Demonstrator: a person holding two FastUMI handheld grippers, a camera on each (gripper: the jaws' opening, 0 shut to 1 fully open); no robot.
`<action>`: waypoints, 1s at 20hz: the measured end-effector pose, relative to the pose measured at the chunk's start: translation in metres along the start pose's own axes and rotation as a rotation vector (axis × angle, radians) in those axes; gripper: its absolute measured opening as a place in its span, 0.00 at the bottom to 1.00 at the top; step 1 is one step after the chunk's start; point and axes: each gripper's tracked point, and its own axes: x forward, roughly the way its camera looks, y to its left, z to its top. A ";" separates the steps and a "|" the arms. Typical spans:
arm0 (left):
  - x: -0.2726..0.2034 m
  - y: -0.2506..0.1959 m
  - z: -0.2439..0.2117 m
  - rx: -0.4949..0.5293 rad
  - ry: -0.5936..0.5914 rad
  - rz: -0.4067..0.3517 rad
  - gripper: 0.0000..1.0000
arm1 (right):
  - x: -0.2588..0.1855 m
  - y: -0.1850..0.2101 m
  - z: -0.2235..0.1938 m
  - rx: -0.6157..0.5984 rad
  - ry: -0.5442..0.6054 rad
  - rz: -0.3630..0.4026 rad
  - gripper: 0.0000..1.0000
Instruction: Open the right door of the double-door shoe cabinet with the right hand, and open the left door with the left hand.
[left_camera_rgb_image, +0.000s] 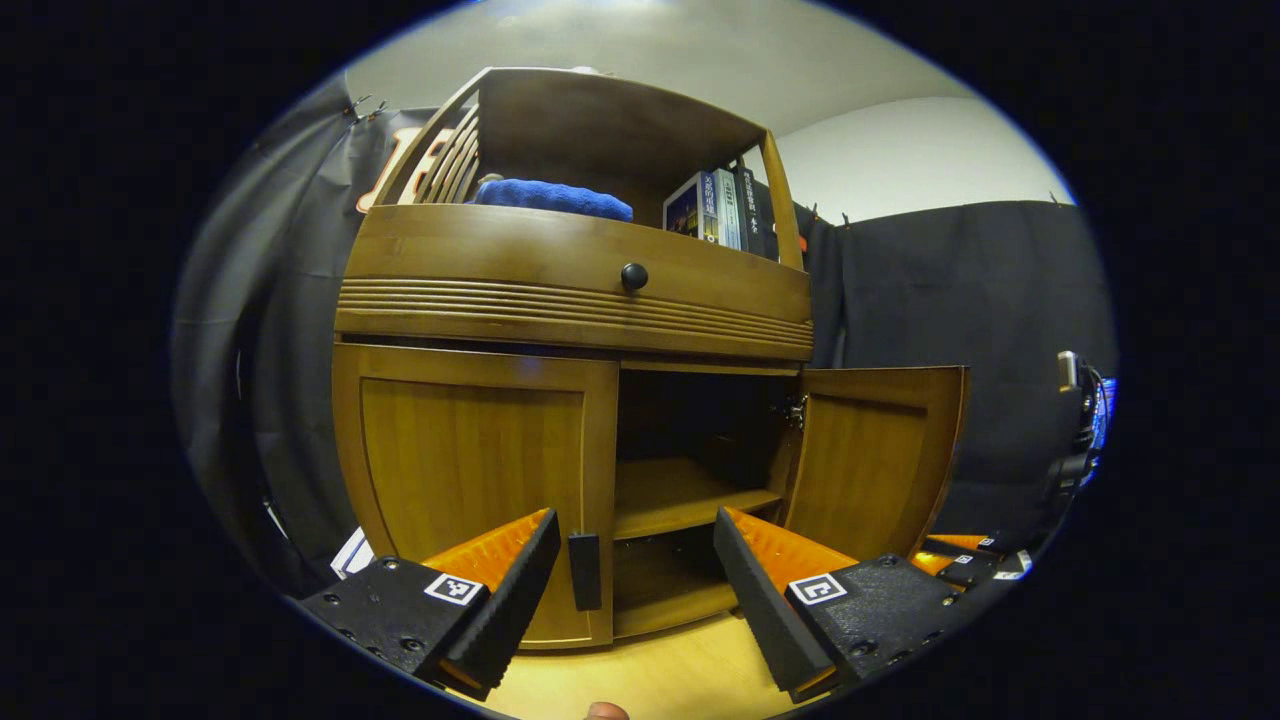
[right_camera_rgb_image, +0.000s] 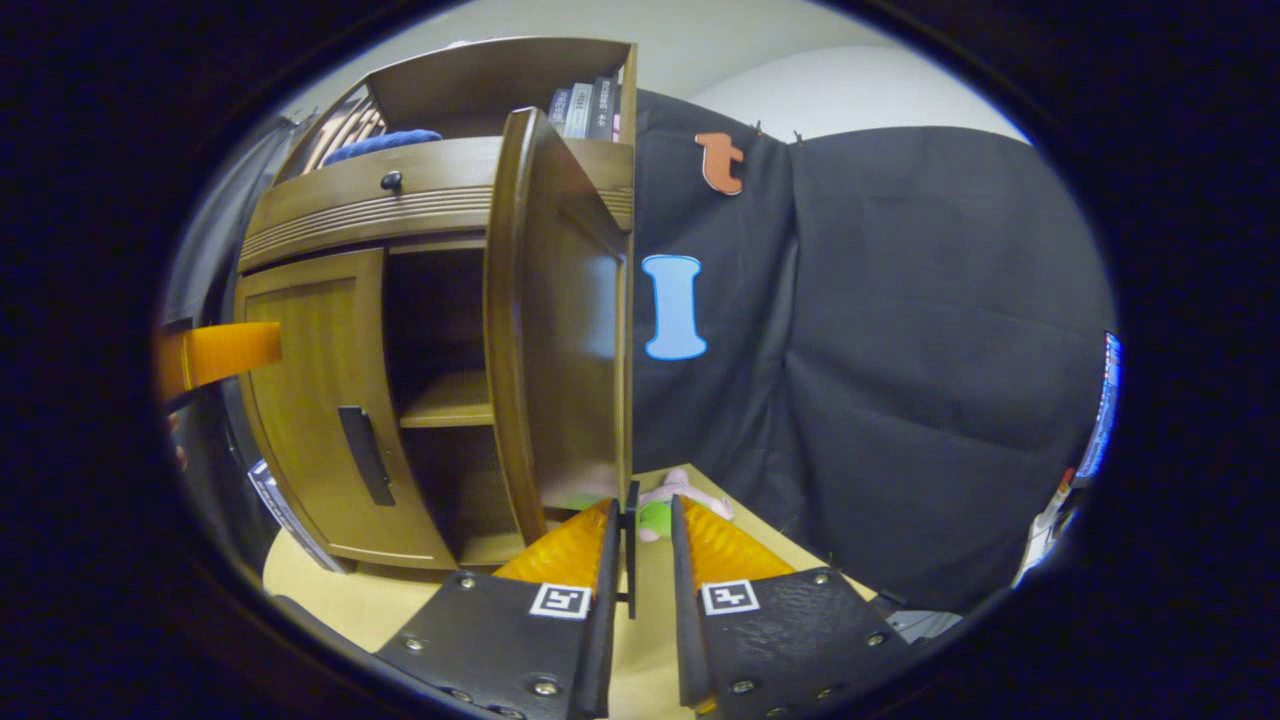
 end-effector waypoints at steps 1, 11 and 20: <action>0.000 0.000 -0.002 0.002 0.002 0.001 0.92 | -0.002 -0.006 0.001 -0.003 -0.001 -0.005 0.25; 0.012 0.007 -0.018 0.008 0.032 0.043 0.96 | 0.003 -0.042 0.004 -0.036 -0.014 -0.048 0.24; 0.045 0.023 -0.045 0.050 0.066 0.121 0.92 | 0.002 -0.081 0.006 -0.049 0.001 -0.127 0.29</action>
